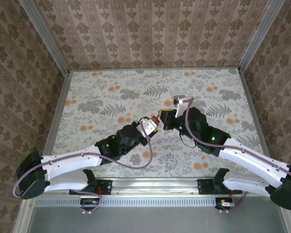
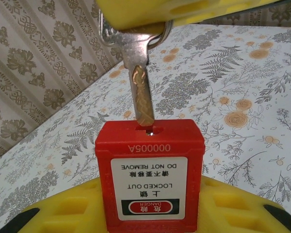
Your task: Unlock with the key
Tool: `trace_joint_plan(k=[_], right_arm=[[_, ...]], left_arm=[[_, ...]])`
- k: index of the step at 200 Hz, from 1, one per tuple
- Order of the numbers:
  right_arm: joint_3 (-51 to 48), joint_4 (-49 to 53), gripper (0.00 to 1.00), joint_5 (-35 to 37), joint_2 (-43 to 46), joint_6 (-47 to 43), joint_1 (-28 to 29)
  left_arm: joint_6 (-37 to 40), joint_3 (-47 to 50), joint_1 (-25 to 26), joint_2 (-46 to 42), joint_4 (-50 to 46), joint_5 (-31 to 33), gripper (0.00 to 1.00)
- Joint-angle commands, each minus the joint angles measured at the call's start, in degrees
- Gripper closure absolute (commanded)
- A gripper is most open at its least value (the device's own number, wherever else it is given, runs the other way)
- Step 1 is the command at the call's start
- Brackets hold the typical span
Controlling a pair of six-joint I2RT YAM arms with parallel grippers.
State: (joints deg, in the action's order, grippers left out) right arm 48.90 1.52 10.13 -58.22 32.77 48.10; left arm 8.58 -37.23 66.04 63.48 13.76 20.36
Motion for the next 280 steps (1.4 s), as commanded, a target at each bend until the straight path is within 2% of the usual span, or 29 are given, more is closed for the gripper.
trace_joint_plan(k=[1, 75, 127, 280], right_arm=[[-0.4, 0.0, 0.98, 1.5, 1.6, -0.1, 0.4], [-1.2, -0.3, 0.98, 2.2, 0.1, 1.3, 0.9], [-0.5, 1.0, 0.98, 5.2, -0.7, 1.9, 1.0], [0.4, -0.1, 0.98, 2.6, -2.0, 3.9, 1.0]], left_arm=[[-0.7, -0.5, 0.4, -0.1, 2.8, 1.4, 0.61], [-0.4, -1.5, 0.3, 1.5, 3.0, 2.7, 0.63], [-0.3, -1.3, 0.3, 0.8, 3.6, 2.7, 0.63], [-0.1, -1.2, 0.3, 0.9, 3.2, 2.6, 0.65]])
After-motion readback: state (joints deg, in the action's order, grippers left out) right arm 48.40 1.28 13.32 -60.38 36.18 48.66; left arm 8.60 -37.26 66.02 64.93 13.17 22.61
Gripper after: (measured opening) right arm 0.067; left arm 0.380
